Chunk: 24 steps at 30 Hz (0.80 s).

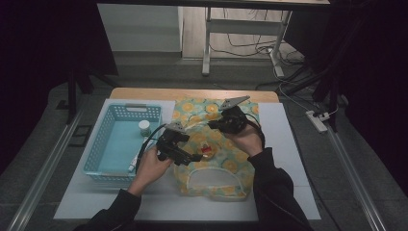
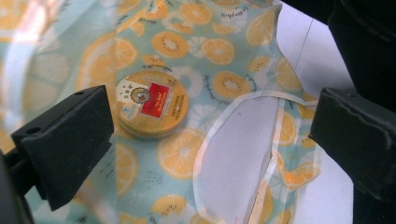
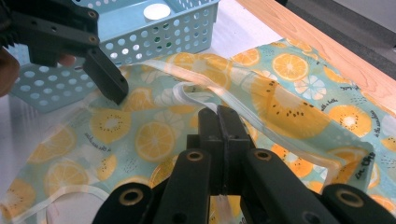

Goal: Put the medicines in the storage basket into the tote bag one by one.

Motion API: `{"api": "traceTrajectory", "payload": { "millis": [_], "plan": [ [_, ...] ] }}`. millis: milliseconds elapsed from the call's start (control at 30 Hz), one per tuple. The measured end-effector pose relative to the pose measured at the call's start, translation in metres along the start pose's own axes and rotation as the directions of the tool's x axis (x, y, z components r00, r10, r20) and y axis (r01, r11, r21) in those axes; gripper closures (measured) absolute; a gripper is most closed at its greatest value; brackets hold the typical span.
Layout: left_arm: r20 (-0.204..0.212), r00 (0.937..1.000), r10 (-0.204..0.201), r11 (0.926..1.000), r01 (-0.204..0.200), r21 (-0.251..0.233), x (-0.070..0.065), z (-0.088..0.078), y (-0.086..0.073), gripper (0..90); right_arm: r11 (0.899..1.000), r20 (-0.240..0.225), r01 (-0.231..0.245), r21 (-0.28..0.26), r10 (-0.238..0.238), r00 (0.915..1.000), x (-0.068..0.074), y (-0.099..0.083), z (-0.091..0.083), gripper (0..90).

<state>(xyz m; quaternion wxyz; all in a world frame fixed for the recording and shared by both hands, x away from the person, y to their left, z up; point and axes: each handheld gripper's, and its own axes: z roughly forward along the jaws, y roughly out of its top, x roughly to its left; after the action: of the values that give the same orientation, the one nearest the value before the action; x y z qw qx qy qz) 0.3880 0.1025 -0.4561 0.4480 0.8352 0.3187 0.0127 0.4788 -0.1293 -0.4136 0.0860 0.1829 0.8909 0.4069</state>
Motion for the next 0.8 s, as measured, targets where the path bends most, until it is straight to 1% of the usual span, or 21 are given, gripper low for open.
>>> {"api": "traceTrajectory", "payload": {
  "millis": [100, 167, 233, 300, 333, 433, 633, 700, 733, 800],
  "plan": [
    [-0.003, 1.0, 0.004, 1.0, -0.004, 0.0, 0.003, -0.008, -0.003, 0.0, 1.0, -0.002, -0.002, 0.0, 0.002, 1.0, 0.0, 0.0, 0.0, 90.0],
    [-0.012, 0.9997, 0.02, 0.9998, -0.02, 0.005, 0.005, -0.011, -0.005, 0.0, 1.0, -0.003, -0.003, -0.004, 0.003, 1.0, 0.0, 0.0, 0.0, 90.0],
    [-0.033, 0.9992, 0.022, 0.9997, -0.021, 0.015, 0.007, -0.016, -0.007, 0.0, 1.0, -0.003, -0.005, -0.007, 0.005, 1.0, 0.0, 0.0, 0.0, 90.0],
    [-0.039, 0.999, 0.022, 0.9997, -0.022, 0.013, 0.009, -0.019, -0.01, 0.0, 1.0, -0.002, -0.006, -0.006, 0.006, 1.0, 0.0, 0.0, 0.0, 90.0],
    [-0.047, 0.9987, 0.02, 0.9997, -0.019, 0.012, 0.01, -0.022, -0.011, 0.0, 1.0, -0.003, -0.006, -0.006, 0.006, 1.0, 0.0, 0.0, 0.0, 90.0],
    [-0.049, 0.9987, 0.013, 0.9999, -0.013, 0.0, 0.012, -0.03, -0.015, 0.0, 1.0, -0.004, -0.004, -0.006, 0.004, 1.0, 0.001, 0.001, 0.0, 90.0],
    [-0.078, 0.9969, -0.01, 0.9998, 0.009, -0.015, 0.018, -0.047, -0.022, 0.0, 1.0, -0.006, -0.004, -0.004, 0.004, 1.0, 0.0, 0.0, 0.0, 90.0],
    [-0.101, 0.9948, -0.018, 0.9997, 0.016, -0.021, 0.02, -0.052, -0.025, 0.0, 1.0, -0.006, -0.005, -0.008, 0.005, 1.0, 0.001, 0.0, 0.0, 90.0],
    [-0.119, 0.9925, -0.026, 0.9995, 0.024, -0.021, 0.021, -0.056, -0.028, 0.0, 1.0, -0.006, -0.004, -0.01, 0.004, 1.0, 0.001, 0.0, -0.001, 90.0],
    [-0.142, 0.9889, -0.044, 0.9987, 0.041, -0.03, 0.025, -0.063, -0.033, 0.0, 1.0, -0.006, -0.004, -0.01, 0.004, 1.0, 0.001, 0.001, -0.001, 90.0]
  ]
}}
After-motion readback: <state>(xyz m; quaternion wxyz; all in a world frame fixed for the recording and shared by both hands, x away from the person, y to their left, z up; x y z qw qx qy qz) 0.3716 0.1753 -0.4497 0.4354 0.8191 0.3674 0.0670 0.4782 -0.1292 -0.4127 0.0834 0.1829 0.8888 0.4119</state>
